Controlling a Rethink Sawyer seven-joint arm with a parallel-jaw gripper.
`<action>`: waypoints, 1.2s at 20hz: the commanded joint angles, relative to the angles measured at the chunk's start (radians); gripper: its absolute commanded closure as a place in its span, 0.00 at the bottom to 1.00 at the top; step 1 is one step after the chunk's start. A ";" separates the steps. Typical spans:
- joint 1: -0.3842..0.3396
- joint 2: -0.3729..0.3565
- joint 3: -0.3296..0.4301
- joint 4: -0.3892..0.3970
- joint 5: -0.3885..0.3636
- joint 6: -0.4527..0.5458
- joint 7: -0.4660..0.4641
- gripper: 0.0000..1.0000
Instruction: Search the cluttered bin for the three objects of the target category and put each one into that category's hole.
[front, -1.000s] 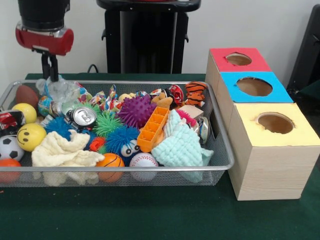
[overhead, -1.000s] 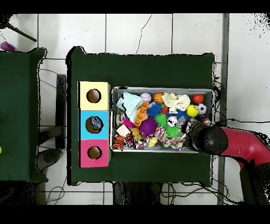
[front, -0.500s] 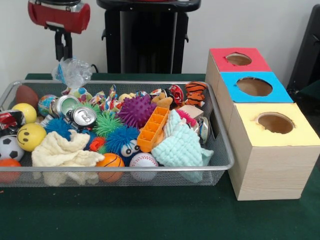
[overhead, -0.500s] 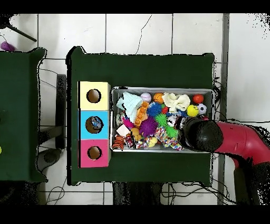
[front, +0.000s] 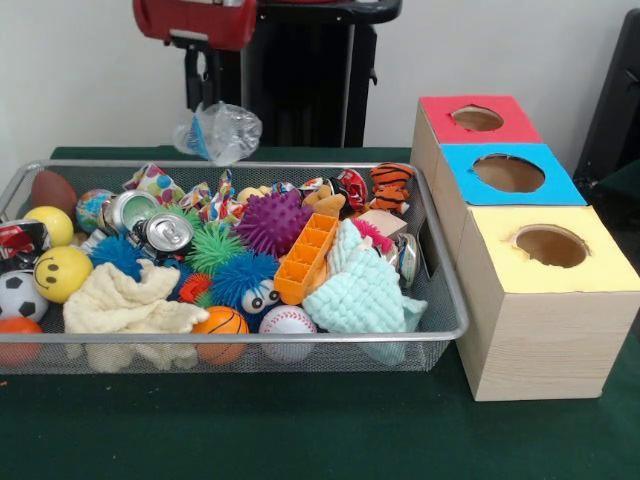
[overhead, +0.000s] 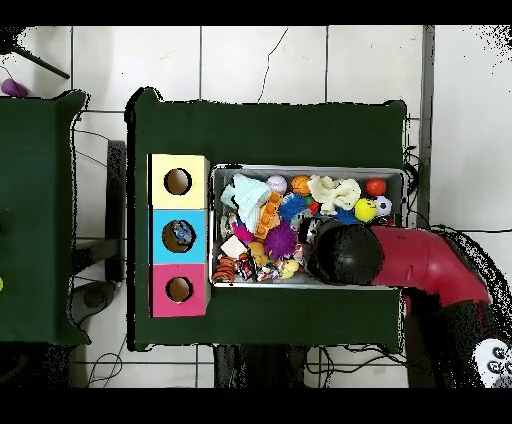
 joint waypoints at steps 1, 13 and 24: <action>0.051 -0.016 -0.026 0.113 0.054 0.042 0.126 1.00; 0.183 -0.054 -0.097 0.169 0.166 0.010 0.222 1.00; 0.328 -0.051 -0.181 0.191 0.269 -0.026 0.296 1.00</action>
